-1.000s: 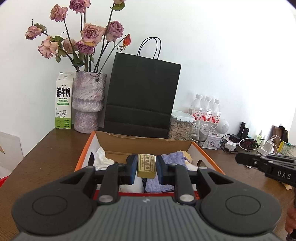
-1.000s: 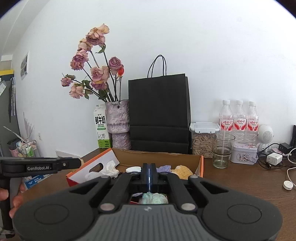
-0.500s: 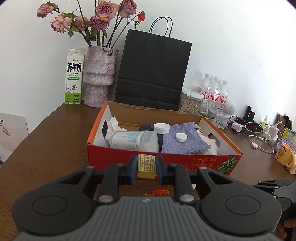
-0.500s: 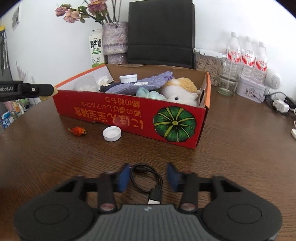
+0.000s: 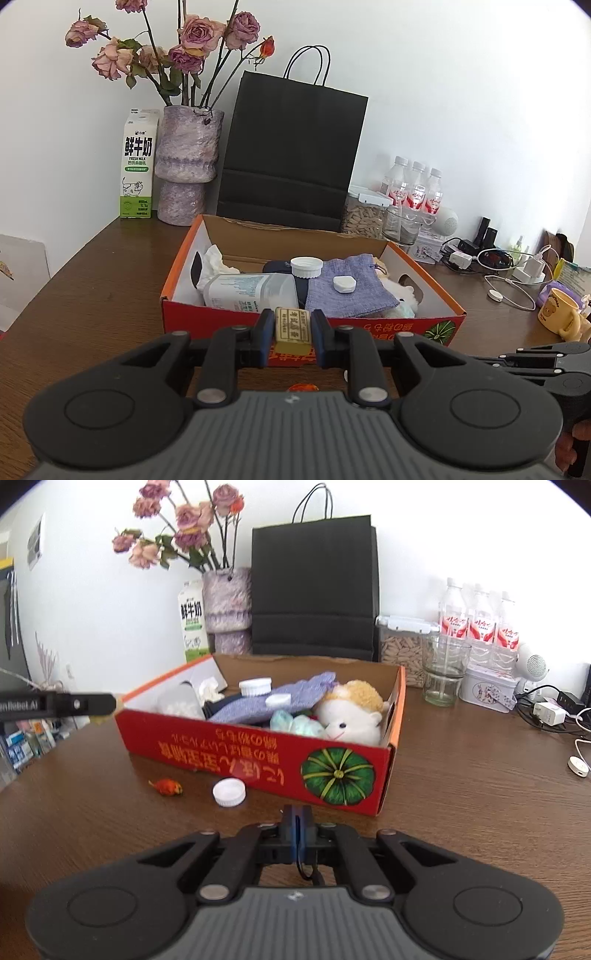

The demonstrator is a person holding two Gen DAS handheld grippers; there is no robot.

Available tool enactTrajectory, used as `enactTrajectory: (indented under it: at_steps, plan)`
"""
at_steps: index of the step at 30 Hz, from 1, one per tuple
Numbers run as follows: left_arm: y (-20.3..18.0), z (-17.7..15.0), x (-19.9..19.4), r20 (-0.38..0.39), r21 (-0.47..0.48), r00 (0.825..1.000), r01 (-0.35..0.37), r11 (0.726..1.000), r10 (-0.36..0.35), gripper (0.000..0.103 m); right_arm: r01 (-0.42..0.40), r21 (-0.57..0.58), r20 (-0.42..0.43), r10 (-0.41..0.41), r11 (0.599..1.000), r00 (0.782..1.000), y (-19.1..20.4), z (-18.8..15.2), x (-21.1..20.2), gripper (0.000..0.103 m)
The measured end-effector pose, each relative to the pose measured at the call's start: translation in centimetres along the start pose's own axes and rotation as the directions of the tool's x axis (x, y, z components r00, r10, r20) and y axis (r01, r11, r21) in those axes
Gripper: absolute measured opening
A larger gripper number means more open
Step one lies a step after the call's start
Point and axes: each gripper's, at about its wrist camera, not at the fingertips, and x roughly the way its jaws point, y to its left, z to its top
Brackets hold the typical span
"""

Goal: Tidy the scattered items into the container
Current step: 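Lower block and cable into the box and open both grippers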

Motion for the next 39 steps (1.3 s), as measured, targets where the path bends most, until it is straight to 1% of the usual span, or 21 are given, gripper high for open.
enactTrajectory:
  at_steps: [5, 9, 16, 20, 22, 27, 30, 34, 37, 38, 39]
  plan:
    - [0.0, 0.0, -0.1, 0.001, -0.002, 1.000, -0.002, 1.000, 0.002, 0.022, -0.003, 0.008, 0.043, 0.003, 1.000, 0.999, -0.2, 0.6, -1.0, 0.001]
    - [-0.4, 0.7, -0.2, 0.020, 0.003, 1.000, 0.005, 1.000, -0.005, 0.022, -0.010, 0.010, 0.091, 0.009, 1.000, 0.996, -0.2, 1.8, -1.6, 0.001]
    - [-2.5, 3.3, 0.6, 0.072, 0.041, 0.997, 0.037, 0.998, -0.040, 0.022, -0.021, 0.014, 0.198, 0.018, 1.000, 0.980, -0.4, 5.6, -2.0, 0.001]
    - [-3.5, 4.5, 2.1, 0.077, 0.053, 0.996, 0.049, 0.997, -0.053, 0.022, -0.025, 0.012, 0.253, 0.021, 1.000, 0.967, -0.5, 8.2, -1.4, 0.001]
    - [-3.7, 4.8, 3.2, 0.070, 0.057, 0.996, 0.050, 0.997, -0.054, 0.022, -0.032, 0.021, 0.268, 0.025, 0.999, 0.963, -0.7, 9.3, -0.6, 0.001]
    - [-3.6, 5.6, 6.5, 0.043, 0.026, 0.997, 0.059, 0.998, -0.060, 0.022, -0.068, 0.071, 0.271, 0.047, 0.995, 0.962, -1.3, 11.0, 2.8, 0.001]
    - [-3.3, 5.9, 8.4, 0.038, 0.004, 0.997, 0.064, 0.998, -0.064, 0.022, -0.072, 0.090, 0.254, 0.047, 0.993, 0.966, -2.0, 11.5, 5.0, 0.001]
    - [-3.1, 5.8, 11.3, 0.022, 0.021, 1.000, 0.022, 1.000, -0.023, 0.022, -0.068, 0.088, 0.209, 0.049, 0.994, 0.977, -2.4, 11.1, 8.1, 0.001]
    - [-2.8, 5.2, 13.4, -0.022, 0.035, 1.000, -0.003, 0.999, 0.003, 0.022, -0.051, 0.092, 0.168, 0.035, 0.994, 0.985, -2.6, 10.3, 10.0, 0.001]
    - [-2.7, 5.0, 13.8, -0.028, 0.035, 1.000, -0.009, 0.999, 0.010, 0.023, -0.043, 0.099, 0.159, 0.027, 0.994, 0.987, -2.8, 10.1, 10.5, 0.001]
    - [-2.6, 4.7, 13.9, -0.025, 0.038, 0.999, -0.023, 0.999, 0.024, 0.027, -0.030, 0.099, 0.141, 0.016, 0.995, 0.990, -2.9, 9.9, 11.0, 0.002]
